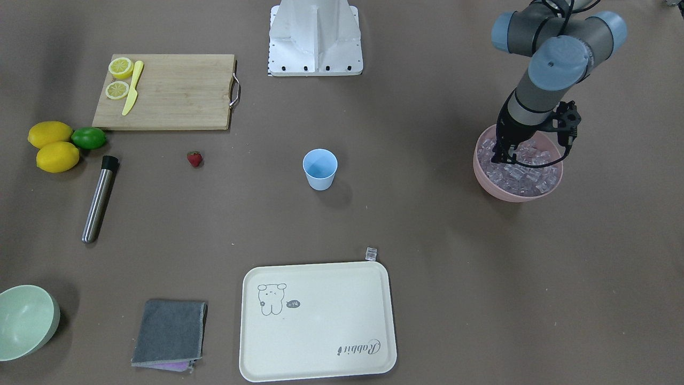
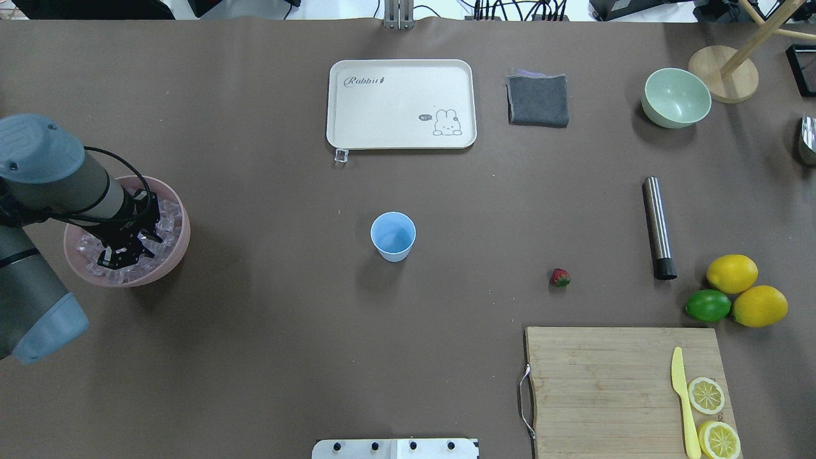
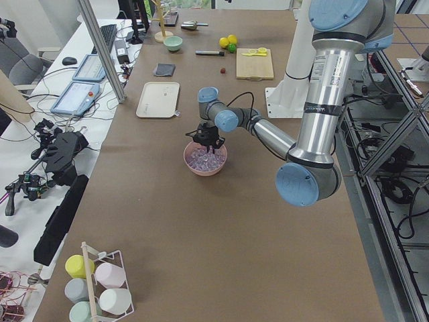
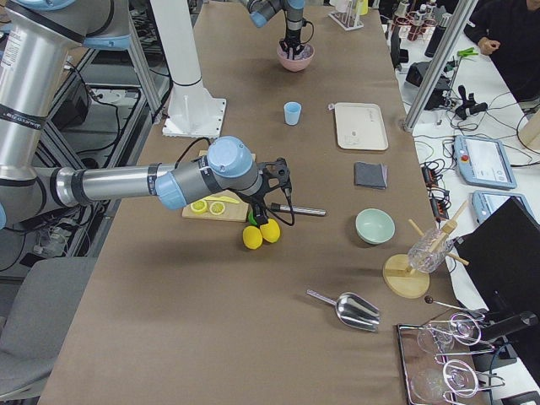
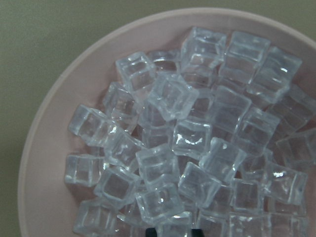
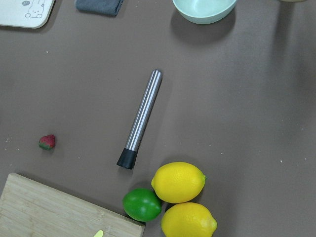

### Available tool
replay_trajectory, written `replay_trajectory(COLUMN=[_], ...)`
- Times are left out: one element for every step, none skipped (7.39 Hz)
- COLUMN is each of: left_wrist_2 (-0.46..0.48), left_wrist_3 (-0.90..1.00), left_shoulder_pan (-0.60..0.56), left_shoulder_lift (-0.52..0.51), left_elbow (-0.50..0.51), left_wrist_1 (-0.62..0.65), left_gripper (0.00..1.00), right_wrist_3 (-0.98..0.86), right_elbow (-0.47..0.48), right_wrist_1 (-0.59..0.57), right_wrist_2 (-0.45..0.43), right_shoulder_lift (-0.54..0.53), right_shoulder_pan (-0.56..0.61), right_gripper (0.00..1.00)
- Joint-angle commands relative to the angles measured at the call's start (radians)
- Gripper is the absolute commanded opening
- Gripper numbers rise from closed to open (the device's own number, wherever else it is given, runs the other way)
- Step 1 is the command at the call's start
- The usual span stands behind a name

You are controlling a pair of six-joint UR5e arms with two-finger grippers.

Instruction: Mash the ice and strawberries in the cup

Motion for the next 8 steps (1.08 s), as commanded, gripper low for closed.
replay_trajectory(left_wrist_2=[-0.045, -0.045, -0.046, -0.046, -0.046, -0.045, -0.036, -0.031], left_wrist_3=[0.014, 0.025, 0.025, 0.025, 0.025, 0.025, 0.023, 0.028], left_shoulder_pan=[-0.044, -0.046, -0.046, -0.041, -0.035, -0.005, 0.040, 0.075], left_shoulder_lift=[-0.015, -0.015, -0.053, -0.147, -0.259, -0.351, -0.437, -0.500], left_elbow=[-0.070, -0.104, -0.125, -0.121, -0.107, -0.100, -0.060, -0.028], left_wrist_1=[0.104, 0.126, 0.156, 0.211, 0.262, 0.291, 0.302, 0.298], left_gripper=[0.00, 0.00, 0.00, 0.00, 0.00, 0.00, 0.00, 0.00], right_wrist_3=[0.000, 0.000, 0.000, 0.000, 0.000, 0.000, 0.000, 0.000], right_elbow=[-0.003, -0.006, -0.007, -0.009, -0.015, -0.015, -0.017, -0.017], right_wrist_1=[-0.002, -0.002, -0.002, -0.002, -0.003, -0.003, -0.005, -0.005], right_wrist_2=[0.002, 0.006, 0.008, 0.008, 0.008, 0.008, 0.008, 0.008], right_shoulder_lift=[0.000, 0.000, 0.000, 0.000, 0.001, 0.000, 0.001, 0.000], right_shoulder_pan=[-0.001, -0.002, -0.002, -0.002, -0.002, -0.002, -0.002, -0.002], right_gripper=[1.00, 1.00, 1.00, 1.00, 1.00, 1.00, 1.00, 1.00])
